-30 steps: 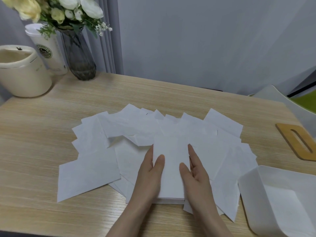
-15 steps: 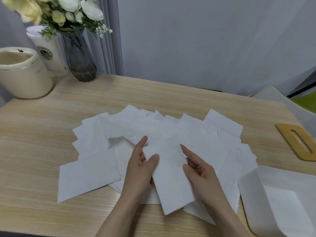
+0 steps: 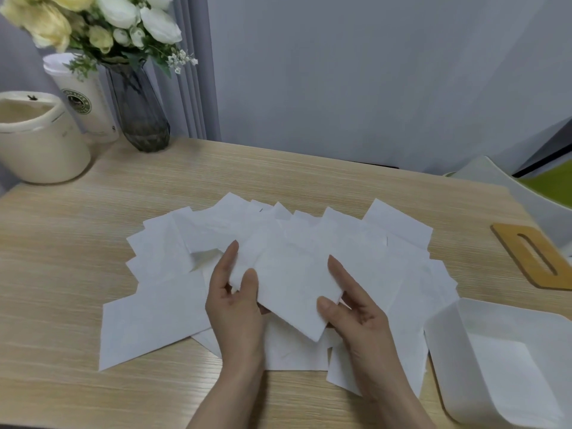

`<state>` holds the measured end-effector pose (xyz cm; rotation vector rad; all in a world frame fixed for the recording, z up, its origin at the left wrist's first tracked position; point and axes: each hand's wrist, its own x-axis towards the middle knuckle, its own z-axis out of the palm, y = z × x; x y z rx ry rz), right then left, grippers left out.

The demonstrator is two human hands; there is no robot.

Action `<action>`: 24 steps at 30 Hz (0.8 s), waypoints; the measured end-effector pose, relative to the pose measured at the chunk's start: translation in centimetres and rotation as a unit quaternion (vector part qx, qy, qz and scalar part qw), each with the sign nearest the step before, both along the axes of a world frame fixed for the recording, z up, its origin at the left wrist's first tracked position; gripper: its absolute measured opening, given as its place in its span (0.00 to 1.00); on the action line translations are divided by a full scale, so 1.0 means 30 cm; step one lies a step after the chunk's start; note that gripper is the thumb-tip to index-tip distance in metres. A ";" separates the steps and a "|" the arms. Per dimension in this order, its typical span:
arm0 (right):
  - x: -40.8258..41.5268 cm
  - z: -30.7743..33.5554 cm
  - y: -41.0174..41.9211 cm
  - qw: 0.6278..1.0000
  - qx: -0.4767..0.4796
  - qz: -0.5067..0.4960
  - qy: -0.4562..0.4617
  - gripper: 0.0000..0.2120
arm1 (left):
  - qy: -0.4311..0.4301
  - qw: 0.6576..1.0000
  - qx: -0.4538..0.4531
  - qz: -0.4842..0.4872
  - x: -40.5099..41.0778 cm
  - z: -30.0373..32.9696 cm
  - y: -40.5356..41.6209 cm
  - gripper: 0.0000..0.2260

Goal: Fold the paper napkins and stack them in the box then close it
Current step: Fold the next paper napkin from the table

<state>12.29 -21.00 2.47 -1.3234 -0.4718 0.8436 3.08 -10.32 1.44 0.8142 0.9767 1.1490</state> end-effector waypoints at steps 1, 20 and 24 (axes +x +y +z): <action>-0.006 0.001 0.000 1.000 0.007 0.004 0.015 0.25 | -0.001 1.000 0.002 0.013 0.003 0.002 -0.006 0.20; 0.145 0.118 -0.141 0.965 -0.067 -0.094 -0.235 0.17 | 0.050 0.967 0.048 -0.245 -0.002 0.060 -0.037 0.15; 0.200 0.145 -0.215 0.954 -0.076 -0.117 -0.266 0.15 | 0.073 0.951 0.075 -0.290 0.046 0.084 -0.082 0.16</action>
